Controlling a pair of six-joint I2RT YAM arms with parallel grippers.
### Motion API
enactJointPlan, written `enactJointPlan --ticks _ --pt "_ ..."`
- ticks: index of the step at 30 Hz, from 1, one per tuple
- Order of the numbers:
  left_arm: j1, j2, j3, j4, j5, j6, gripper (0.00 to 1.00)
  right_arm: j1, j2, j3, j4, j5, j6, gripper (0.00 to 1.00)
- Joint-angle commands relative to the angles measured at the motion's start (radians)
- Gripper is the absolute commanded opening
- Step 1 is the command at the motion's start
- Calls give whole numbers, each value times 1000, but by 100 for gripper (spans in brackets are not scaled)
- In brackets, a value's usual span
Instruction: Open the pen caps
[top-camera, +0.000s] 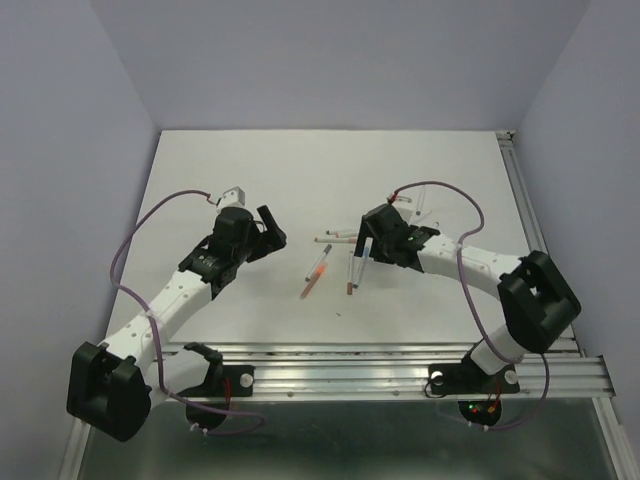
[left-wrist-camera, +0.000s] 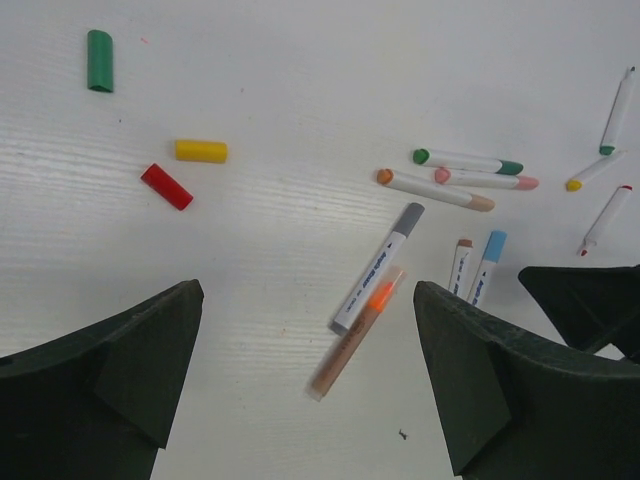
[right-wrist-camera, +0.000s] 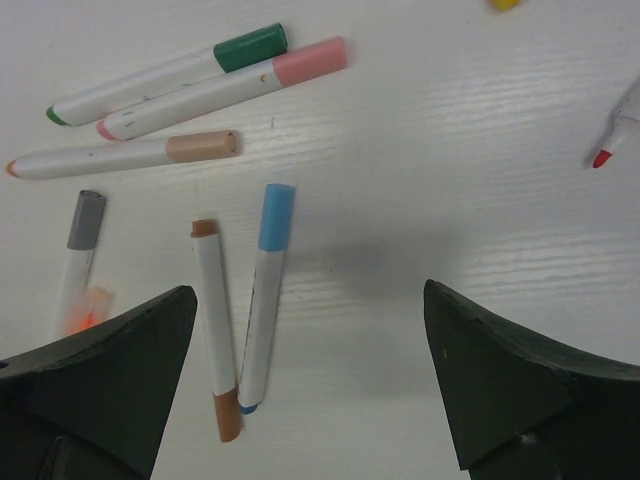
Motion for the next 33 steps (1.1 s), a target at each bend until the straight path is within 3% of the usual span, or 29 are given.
enactJointPlan --ticks 1,11,23,33 --pt "-6 -38 -23 23 3 -14 99 47 78 122 -83 123 103 100" --pt "-6 -28 -34 40 12 -7 99 97 158 138 -90 142 177 96" --pt "-6 -21 -37 45 15 -4 99 130 224 139 -111 158 220 73" --pt "-6 -21 -39 45 14 -4 99 144 275 130 -133 150 223 63"
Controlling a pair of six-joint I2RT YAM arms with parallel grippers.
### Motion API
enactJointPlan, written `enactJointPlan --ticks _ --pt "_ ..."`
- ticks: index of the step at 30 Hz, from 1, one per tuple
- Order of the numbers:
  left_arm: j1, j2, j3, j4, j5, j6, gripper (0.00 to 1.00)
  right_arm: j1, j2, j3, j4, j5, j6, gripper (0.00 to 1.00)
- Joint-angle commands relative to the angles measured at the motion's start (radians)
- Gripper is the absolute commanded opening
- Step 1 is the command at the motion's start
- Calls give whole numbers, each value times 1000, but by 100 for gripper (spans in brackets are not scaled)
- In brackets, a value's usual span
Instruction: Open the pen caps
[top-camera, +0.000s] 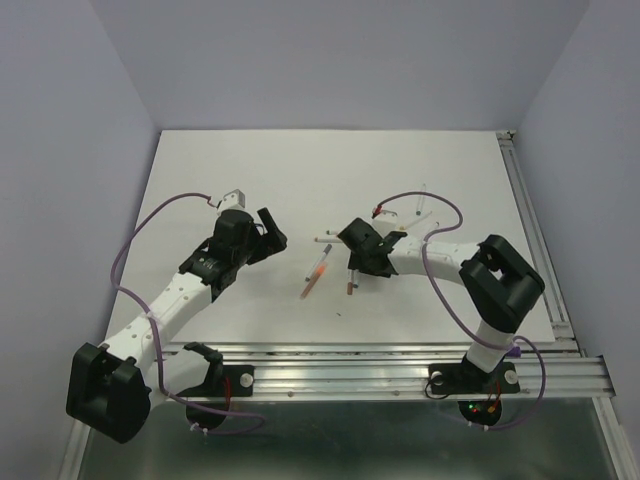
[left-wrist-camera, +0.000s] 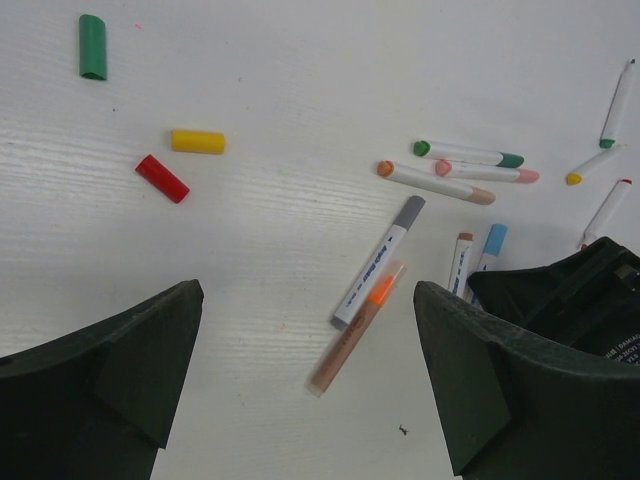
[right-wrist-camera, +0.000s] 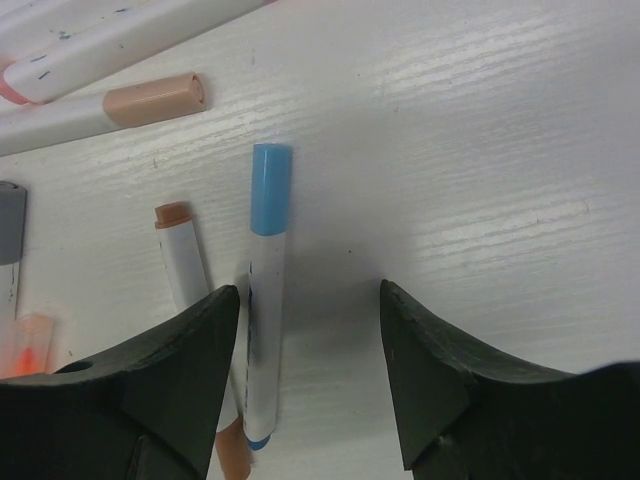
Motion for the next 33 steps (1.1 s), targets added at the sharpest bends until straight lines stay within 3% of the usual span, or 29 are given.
enactJointPlan --ticks 1,11,25,30,33 --pt "-6 -12 -7 29 -1 6 99 22 38 30 -38 17 25 62" --pt "-6 -21 -7 19 -11 1 99 96 93 -10 -124 12 42 55" --pt "-6 -42 -8 15 12 -4 99 114 28 -163 -20 -47 64 19" --pt "-7 -32 -8 36 56 7 99 116 -104 -204 -32 0 62 2" --pt "-10 -22 -21 84 146 22 99 116 -204 -230 -14 3 -15 1"
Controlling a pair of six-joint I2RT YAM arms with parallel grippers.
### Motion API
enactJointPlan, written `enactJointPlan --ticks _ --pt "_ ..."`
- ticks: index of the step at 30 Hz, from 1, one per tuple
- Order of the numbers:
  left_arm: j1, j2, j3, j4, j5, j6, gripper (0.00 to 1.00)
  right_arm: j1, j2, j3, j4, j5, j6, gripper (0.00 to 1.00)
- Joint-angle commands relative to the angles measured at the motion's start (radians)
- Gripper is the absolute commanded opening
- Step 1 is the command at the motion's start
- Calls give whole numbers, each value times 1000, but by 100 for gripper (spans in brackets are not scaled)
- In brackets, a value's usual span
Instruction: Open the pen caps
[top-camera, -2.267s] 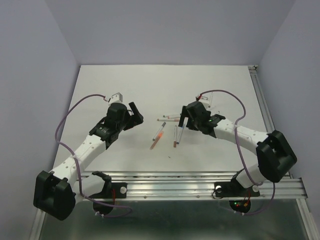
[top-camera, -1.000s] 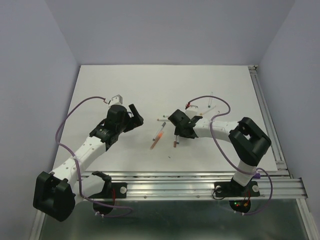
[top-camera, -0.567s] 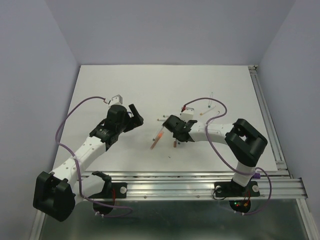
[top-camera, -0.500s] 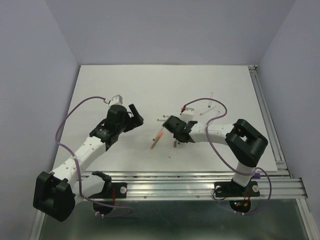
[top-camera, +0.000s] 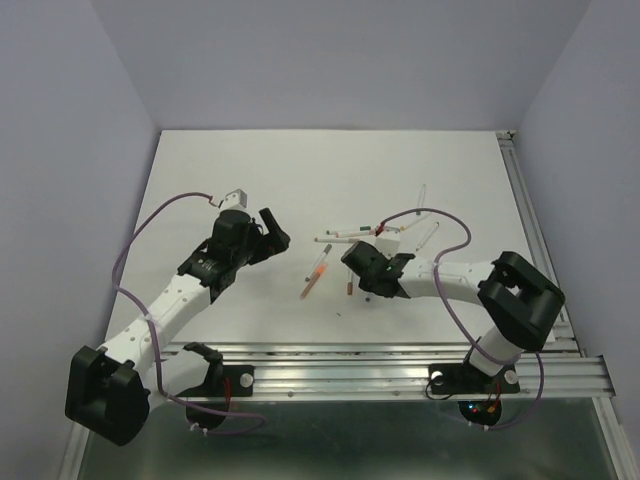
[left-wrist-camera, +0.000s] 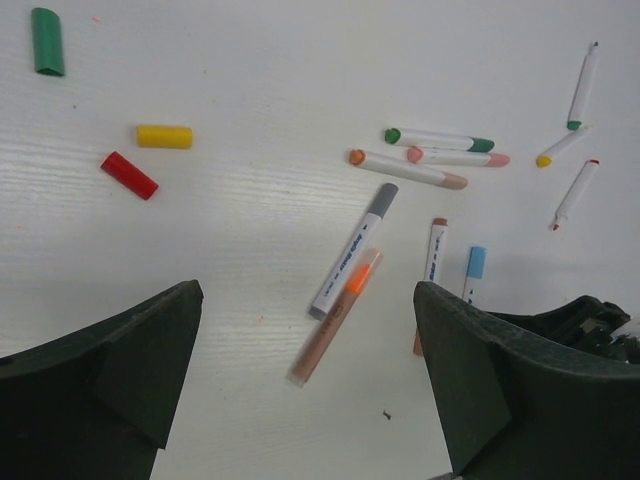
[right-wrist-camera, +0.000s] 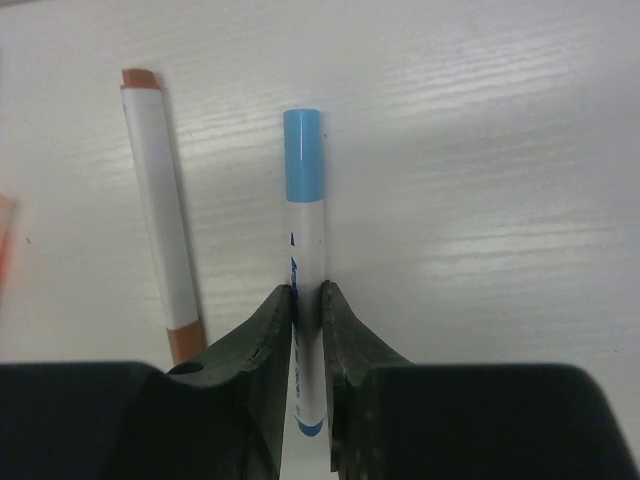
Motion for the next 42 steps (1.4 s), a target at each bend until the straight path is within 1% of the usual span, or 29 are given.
enactJointPlan --ticks 1,2,3,4,5,6,7,9,10,12,13,15,19,22,23,24,25,26,27,28,30,31,34,38,40,42 --pt "-12 4 -24 97 149 33 99 9 -117 -80 -22 -61 -107 1" --pt "-14 8 -26 97 149 36 99 9 -153 -99 18 -86 -143 1" --pt "-21 16 -24 115 195 39 99 9 -218 -120 60 -150 -223 1" --pt "-26 22 -24 121 216 42 99 11 -256 -161 154 -189 -262 1" --pt "-32 31 -26 132 250 45 99 11 -322 -192 208 -294 -329 1" --pt "-38 33 -26 132 264 44 99 9 -322 -220 274 -362 -329 1" --pt "-53 34 -29 161 276 41 99 9 -386 -278 408 -423 -390 1" --pt "-67 33 -33 201 308 27 99 9 -434 -320 527 -555 -421 1" --pt "-84 30 -38 216 319 19 99 9 -460 -335 605 -671 -431 1" --pt "-106 27 -41 261 339 -7 99 11 -474 -356 660 -756 -428 1" --pt "-128 28 -41 285 345 -17 99 11 -480 -363 698 -766 -422 1" --pt "-153 34 -35 301 349 -25 99 11 -490 -369 723 -780 -420 1" --pt "-195 57 -12 304 319 -33 98 9 -522 -390 805 -763 -391 1" --pt "-214 80 2 304 316 -39 95 9 -539 -389 833 -740 -385 1" --pt "-219 94 9 304 316 -40 90 11 -542 -384 836 -735 -386 1" --pt "-224 99 13 304 313 -40 88 11 -542 -380 835 -732 -389 1" --pt "-230 105 16 305 315 -42 82 11 -539 -375 832 -726 -385 1" --pt "-233 110 20 305 312 -42 80 11 -537 -369 827 -727 -386 1" --pt "-235 116 23 305 307 -42 79 9 -536 -364 819 -727 -388 1" --pt "-238 116 26 305 306 -43 77 9 -528 -361 810 -723 -386 1" --pt "-236 114 26 304 300 -50 77 9 -520 -352 796 -715 -389 1" --pt "-238 113 25 305 298 -51 74 11 -516 -350 787 -709 -388 1" --pt "-238 107 20 305 298 -62 73 9 -510 -352 783 -689 -383 1" --pt "-241 103 16 309 287 -86 60 9 -487 -341 789 -677 -385 1" --pt "-247 102 11 318 264 -100 57 9 -471 -334 786 -663 -388 1" --pt "-248 106 8 328 261 -103 56 11 -461 -332 796 -668 -382 1"
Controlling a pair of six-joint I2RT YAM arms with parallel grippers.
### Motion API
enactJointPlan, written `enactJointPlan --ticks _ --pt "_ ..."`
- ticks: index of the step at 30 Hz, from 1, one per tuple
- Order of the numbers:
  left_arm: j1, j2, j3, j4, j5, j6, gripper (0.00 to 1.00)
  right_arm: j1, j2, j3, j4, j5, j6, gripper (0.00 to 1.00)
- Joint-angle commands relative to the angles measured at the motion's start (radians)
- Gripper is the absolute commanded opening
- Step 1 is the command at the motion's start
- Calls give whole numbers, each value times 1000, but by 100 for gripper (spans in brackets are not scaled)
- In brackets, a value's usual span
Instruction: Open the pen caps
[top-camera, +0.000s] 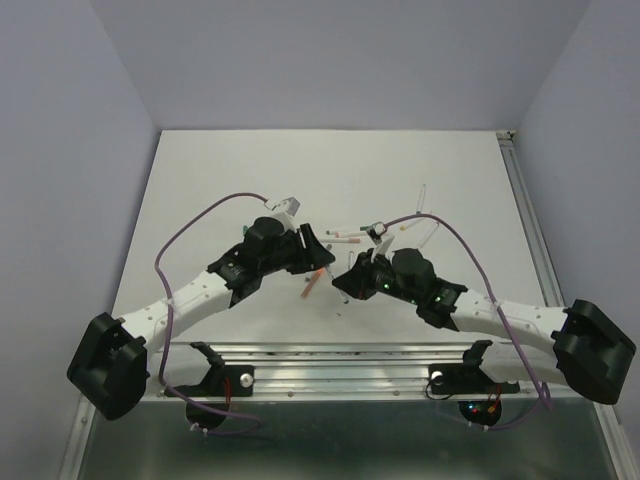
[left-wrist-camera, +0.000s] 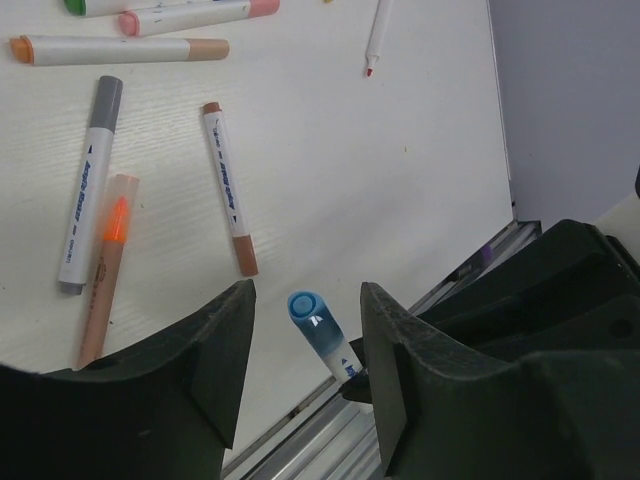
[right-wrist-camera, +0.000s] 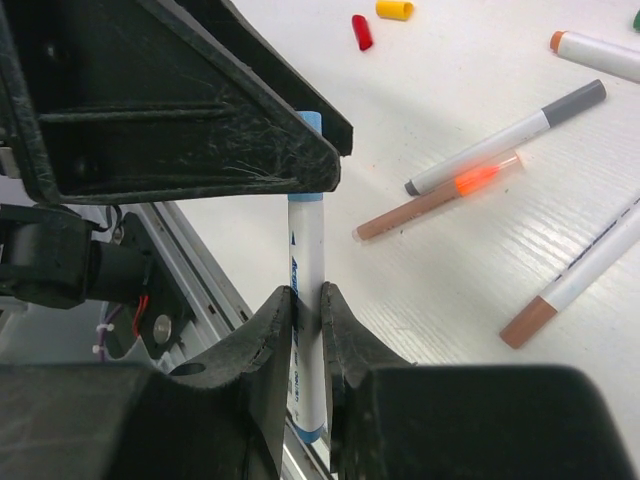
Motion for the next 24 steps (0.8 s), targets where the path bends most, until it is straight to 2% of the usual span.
enactJointPlan --ticks 1,6,11,17,20,23,24 --pt "-11 -10 33 59 -21 -19 54 8 17 34 71 16 -2 1" --pt "-12 -4 33 64 -26 -23 43 8 34 43 77 14 6 1" --pt "-15 -4 32 62 -26 -19 38 8 35 40 89 25 18 1" --pt "-17 -2 33 62 -21 -17 37 8 46 49 103 22 24 1" --pt "-15 -5 32 62 -23 -19 27 8 51 52 103 22 26 1" --pt "-15 -13 30 61 -30 -22 0 9 57 52 103 17 28 1" --pt "-15 -17 27 62 -46 -28 0 8 62 53 103 11 26 1"
